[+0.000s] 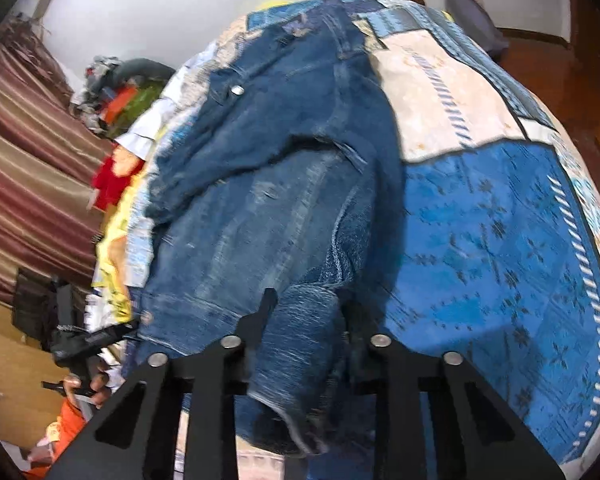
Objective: Fold large clothes
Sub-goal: 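Grasp the jacket hem with the left tool while the right tool grasps the hem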
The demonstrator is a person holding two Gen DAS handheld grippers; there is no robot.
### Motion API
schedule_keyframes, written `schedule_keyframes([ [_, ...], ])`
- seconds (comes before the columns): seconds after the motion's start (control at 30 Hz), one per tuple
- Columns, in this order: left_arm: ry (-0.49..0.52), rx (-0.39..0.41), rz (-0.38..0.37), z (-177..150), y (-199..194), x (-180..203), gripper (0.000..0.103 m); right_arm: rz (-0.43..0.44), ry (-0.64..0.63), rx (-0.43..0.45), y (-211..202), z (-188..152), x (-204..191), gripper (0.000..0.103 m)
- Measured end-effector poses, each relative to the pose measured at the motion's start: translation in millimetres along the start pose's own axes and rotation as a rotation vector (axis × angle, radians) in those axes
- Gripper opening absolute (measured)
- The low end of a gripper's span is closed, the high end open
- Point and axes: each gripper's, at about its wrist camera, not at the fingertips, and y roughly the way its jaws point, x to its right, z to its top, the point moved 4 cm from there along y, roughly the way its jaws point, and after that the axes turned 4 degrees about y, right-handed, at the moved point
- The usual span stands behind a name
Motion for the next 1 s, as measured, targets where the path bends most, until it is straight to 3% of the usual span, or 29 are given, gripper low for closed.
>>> schedule_keyframes([
  [0.03,0.027,0.022,0.018,4.5,-6.4,6.7,0.022,0.018,-0.010,0.011,-2.3,5.5,-5.0,0.019],
  [0.2,0.144,0.170,0.063,39.5,-51.9,46.8,0.018,0.030,-0.121,0.049,-8.9,37.3,-36.2,0.018],
  [0.33,0.196,0.301,0.041,83.8,-87.2,75.4,0.018,0.044,-0.176,0.103,-12.3,74.0,-58.8,0.018],
  [0.5,0.197,0.410,0.038,147.4,-106.6,90.7,0.017,0.029,-0.218,0.203,-12.3,141.3,-77.2,0.018],
  [0.6,0.159,0.469,0.054,194.7,-110.7,92.7,0.017,0.017,-0.179,0.245,-8.6,188.6,-73.9,0.016],
  [0.8,0.039,0.508,0.098,280.2,-92.1,65.4,0.017,-0.044,-0.075,0.281,23.9,279.8,-55.0,0.016],
  [1.0,-0.032,0.413,0.139,332.3,-23.6,35.5,0.017,-0.095,-0.004,0.221,99.5,324.7,-33.0,0.016],
])
